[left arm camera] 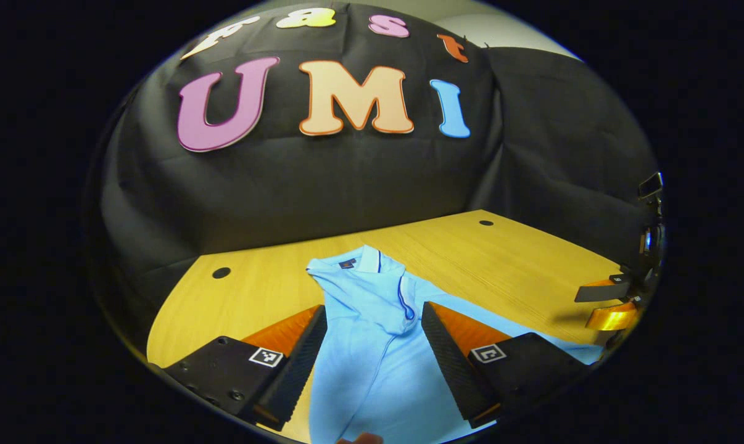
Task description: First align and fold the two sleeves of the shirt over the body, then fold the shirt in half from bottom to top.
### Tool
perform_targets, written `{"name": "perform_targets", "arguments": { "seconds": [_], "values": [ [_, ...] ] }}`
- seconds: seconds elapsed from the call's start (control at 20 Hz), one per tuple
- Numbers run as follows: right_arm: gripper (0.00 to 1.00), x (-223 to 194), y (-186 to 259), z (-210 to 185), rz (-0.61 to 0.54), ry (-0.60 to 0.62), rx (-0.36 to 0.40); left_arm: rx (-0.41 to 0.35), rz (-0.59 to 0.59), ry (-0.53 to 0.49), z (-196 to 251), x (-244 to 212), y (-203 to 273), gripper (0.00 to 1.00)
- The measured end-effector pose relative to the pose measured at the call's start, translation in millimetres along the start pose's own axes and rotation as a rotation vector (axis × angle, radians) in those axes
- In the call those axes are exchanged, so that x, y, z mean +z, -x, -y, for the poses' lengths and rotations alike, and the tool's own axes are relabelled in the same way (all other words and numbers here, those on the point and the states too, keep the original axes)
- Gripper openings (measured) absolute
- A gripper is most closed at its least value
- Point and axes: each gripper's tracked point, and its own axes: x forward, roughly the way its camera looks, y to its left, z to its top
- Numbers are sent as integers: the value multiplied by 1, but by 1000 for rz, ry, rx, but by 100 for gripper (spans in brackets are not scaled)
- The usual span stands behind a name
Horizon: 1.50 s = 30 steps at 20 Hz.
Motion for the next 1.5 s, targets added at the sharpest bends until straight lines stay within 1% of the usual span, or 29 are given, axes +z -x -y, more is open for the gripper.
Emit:
{"name": "perform_targets", "arguments": {
  "seconds": [0.1,0.3,0.35,0.5,0.7,0.85,0.9,1.05,1.1,1.15,1.2,1.3,1.4,1.5],
  "values": [
    [98,-13,13,-5,-23,24,-14,26,20,13,-6,-8,35,94],
    [98,-39,38,-1,-79,108,-81,66,-8,6,-7,-45,95,94],
    [98,-44,45,-1,-85,122,-94,79,-14,14,-7,-55,107,94],
    [97,-59,61,-3,-111,134,-113,79,-53,62,3,-87,142,94],
    [97,-78,77,-6,-144,161,-137,109,-110,112,5,-127,172,94],
    [98,-91,80,-11,-163,152,-136,105,-131,131,12,-147,185,94],
    [98,-97,79,-13,-169,154,-135,108,-137,135,13,-152,187,92],
    [97,-110,76,-11,-192,184,-143,115,-156,171,9,-165,187,90],
    [98,-110,76,-13,-182,198,-146,119,-164,188,8,-169,186,90],
    [93,-111,75,-13,-187,212,-147,118,-171,197,10,-174,185,90],
    [98,-113,74,-13,-188,228,-151,124,-181,201,9,-179,185,91],
    [98,-113,73,-14,-180,245,-154,137,-201,177,10,-188,186,92],
    [98,-115,71,-15,-179,244,-150,149,-211,122,11,-190,185,91],
    [98,-116,69,-18,-177,243,-139,152,-189,130,14,-186,183,93]
  ]
}}
